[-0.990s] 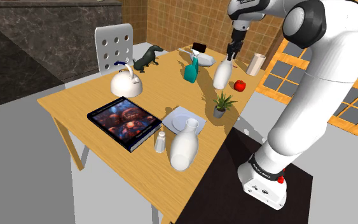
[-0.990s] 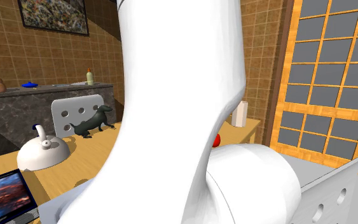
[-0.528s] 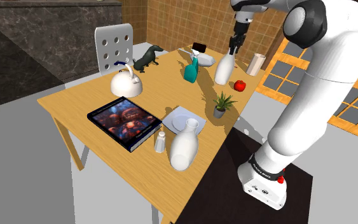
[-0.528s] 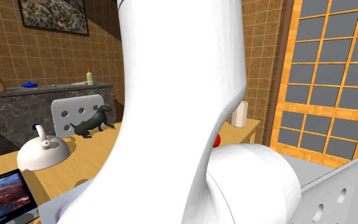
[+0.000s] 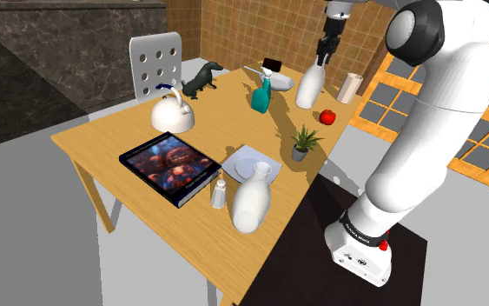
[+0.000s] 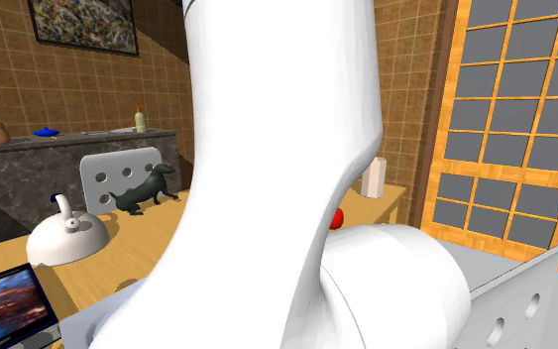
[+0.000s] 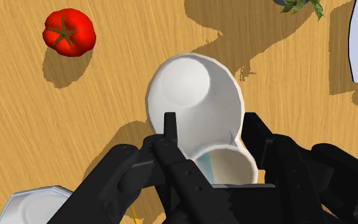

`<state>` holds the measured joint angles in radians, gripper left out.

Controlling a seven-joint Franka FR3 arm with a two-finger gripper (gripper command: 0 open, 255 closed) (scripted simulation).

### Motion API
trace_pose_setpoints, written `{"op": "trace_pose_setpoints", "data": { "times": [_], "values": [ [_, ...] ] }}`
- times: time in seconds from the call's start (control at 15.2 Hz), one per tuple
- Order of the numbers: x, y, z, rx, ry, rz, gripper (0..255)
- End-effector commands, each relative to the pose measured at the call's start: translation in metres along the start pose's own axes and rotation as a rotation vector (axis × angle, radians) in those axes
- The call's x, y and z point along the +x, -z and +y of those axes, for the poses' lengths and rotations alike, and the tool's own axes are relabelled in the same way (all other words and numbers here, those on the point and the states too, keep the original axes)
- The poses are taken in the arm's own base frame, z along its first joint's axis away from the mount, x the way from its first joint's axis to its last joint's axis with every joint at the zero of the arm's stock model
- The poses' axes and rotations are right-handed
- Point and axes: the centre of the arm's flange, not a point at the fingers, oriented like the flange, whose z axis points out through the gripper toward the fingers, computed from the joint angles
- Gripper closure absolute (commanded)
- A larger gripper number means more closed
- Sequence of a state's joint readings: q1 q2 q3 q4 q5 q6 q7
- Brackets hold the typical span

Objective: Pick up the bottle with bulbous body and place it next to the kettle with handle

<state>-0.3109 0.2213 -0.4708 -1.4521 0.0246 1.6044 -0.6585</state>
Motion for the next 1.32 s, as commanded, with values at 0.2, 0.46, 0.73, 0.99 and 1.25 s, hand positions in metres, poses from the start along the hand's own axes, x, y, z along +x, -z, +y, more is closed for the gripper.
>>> {"op": "trace_pose_setpoints", "data": {
  "times": [0.2,0.46,0.73,0.99,1.25],
  "values": [
    [-0.001,0.028,0.001,0.0,0.0,0.0,255],
    [-0.003,0.049,0.002,0.0,0.0,0.0,255],
    [-0.005,0.07,0.003,0.0,0.0,0.0,255],
    [-0.007,0.091,0.003,0.0,0.0,0.0,255],
    [-0.008,0.109,0.004,0.0,0.0,0.0,255]
  ]
}}
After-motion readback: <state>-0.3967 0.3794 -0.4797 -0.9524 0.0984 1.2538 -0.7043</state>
